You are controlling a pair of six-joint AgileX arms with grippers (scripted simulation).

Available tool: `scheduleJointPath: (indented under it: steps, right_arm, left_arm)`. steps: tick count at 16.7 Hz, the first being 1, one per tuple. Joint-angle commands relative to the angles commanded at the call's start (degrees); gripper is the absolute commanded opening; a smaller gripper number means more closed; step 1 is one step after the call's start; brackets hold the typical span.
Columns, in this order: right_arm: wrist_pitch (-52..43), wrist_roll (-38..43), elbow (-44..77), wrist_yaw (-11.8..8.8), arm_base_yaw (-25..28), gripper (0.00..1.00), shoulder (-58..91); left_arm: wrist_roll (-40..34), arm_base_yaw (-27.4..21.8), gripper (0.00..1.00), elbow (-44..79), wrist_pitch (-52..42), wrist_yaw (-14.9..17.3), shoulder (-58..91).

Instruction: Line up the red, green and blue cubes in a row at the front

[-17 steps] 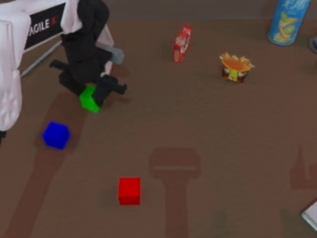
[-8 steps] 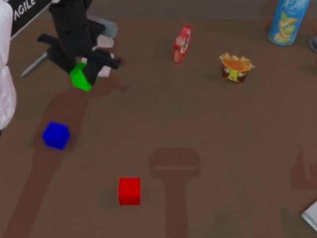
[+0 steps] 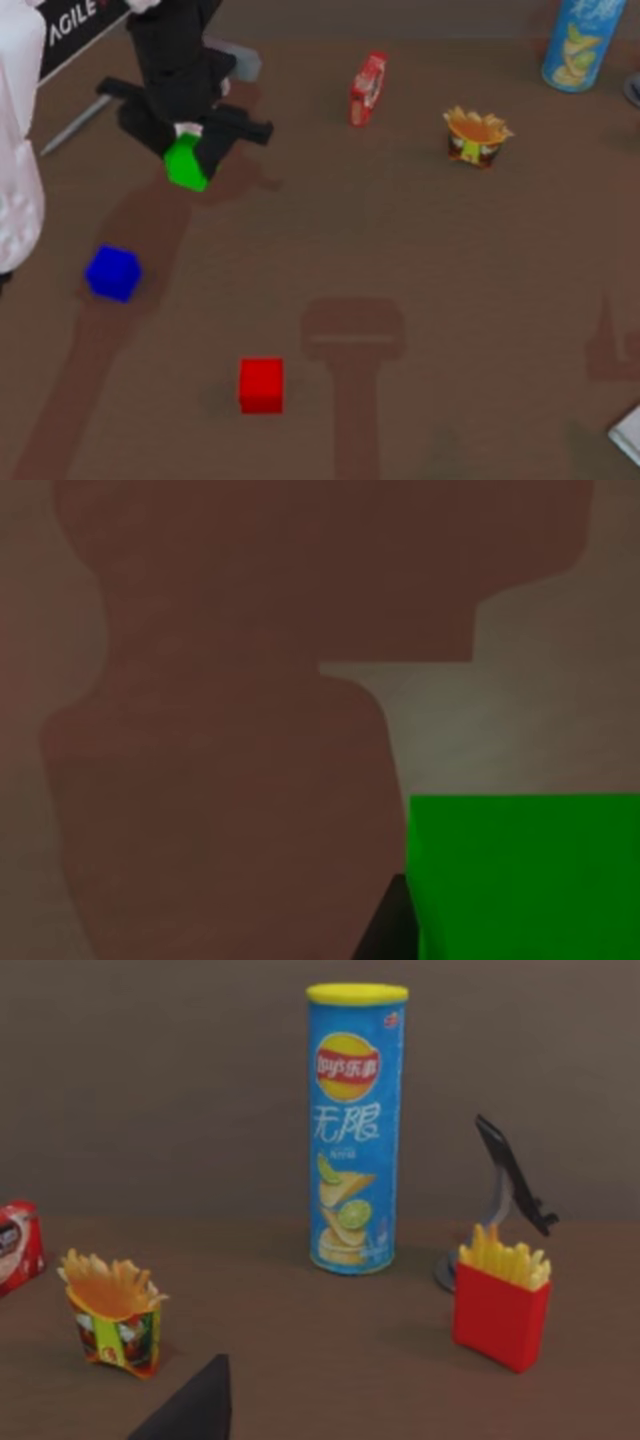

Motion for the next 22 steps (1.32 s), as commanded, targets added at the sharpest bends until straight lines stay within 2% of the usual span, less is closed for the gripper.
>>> scheduleJointPath:
  steps: [3,10,13,16,22]
  right_arm:
    - [0.0,0.0,0.0,0.0,0.0,1.00,0.0]
    - [0.0,0.0,0.0,0.0,0.0,1.00,0.0]
    - [0.0,0.0,0.0,0.0,0.0,1.00,0.0]
    - [0.0,0.0,0.0,0.0,0.0,1.00,0.0]
    - [0.0,0.0,0.0,0.0,0.0,1.00,0.0]
  left_arm:
    - [-9.7,-5.7,0.00,-5.5,1.7,-0.2,-3.7]
    - [-40.9,-22.3,0.00,-23.2,6.5,-0.4,-15.1]
    - [-51.2,-28.1,0.00,-29.5,8.7,-0.5,-19.8]
    - [-56.1,-31.3,0.00,-33.0,10.1,-0.7,-22.6]
    - [-56.4,-31.3,0.00,-33.3,10.3,-0.7,-22.6]
